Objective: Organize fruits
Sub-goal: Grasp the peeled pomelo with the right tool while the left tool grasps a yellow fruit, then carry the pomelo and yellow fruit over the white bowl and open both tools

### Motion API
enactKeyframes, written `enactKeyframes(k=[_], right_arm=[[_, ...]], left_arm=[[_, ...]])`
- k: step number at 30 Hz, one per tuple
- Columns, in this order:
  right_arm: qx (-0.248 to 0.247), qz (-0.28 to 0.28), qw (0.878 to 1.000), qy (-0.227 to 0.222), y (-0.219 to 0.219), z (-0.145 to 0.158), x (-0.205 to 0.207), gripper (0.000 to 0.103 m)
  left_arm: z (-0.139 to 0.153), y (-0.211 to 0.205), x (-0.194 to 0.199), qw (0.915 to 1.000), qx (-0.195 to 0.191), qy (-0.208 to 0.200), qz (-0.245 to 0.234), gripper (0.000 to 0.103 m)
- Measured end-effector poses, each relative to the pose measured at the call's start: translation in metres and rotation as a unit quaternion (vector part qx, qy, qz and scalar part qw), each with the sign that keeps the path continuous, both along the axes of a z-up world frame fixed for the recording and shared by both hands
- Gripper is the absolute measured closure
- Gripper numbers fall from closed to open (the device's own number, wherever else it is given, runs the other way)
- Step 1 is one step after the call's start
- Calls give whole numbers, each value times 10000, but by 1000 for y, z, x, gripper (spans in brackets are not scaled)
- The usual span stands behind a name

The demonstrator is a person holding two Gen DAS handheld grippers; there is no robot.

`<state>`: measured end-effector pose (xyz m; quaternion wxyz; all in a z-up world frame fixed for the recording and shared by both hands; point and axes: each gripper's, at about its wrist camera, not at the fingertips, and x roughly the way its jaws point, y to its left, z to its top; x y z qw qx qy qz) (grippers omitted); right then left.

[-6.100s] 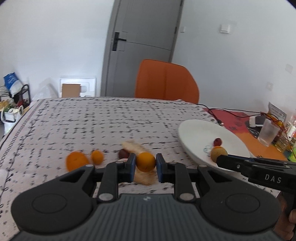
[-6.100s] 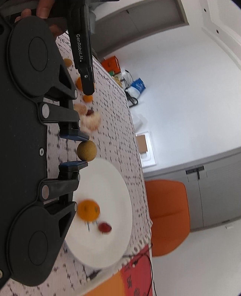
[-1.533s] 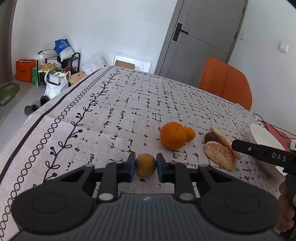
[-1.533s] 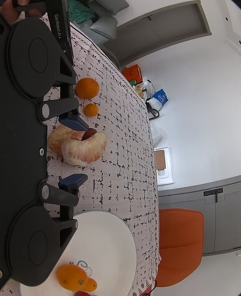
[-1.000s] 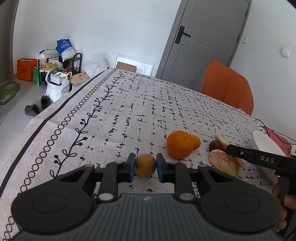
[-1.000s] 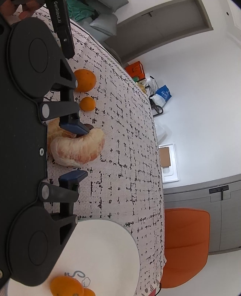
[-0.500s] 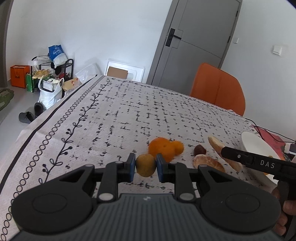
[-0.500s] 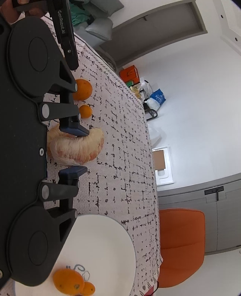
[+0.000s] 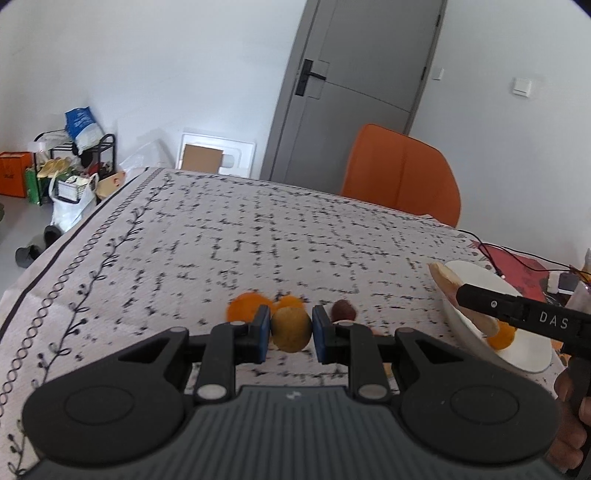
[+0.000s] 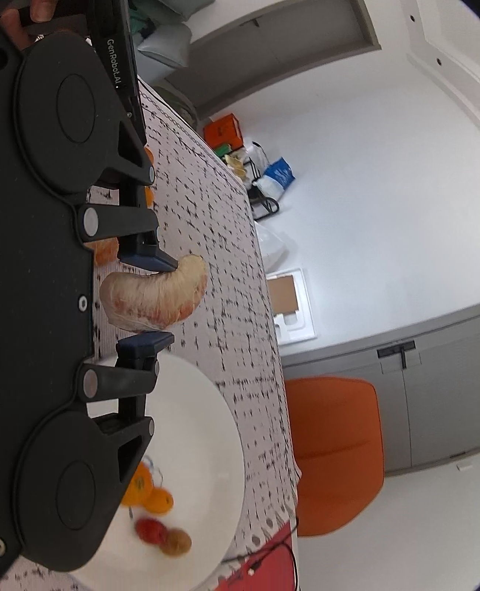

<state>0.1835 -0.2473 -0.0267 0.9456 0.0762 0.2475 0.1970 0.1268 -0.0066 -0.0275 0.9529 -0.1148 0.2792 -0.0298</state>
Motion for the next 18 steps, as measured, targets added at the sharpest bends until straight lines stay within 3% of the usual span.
enactKeyframes(k=[18], right_arm=[[50,-879,9961,-41,-72,-2,-16,70]], left_arm=[[5,-58,21,9977,104,-87,-659,80]])
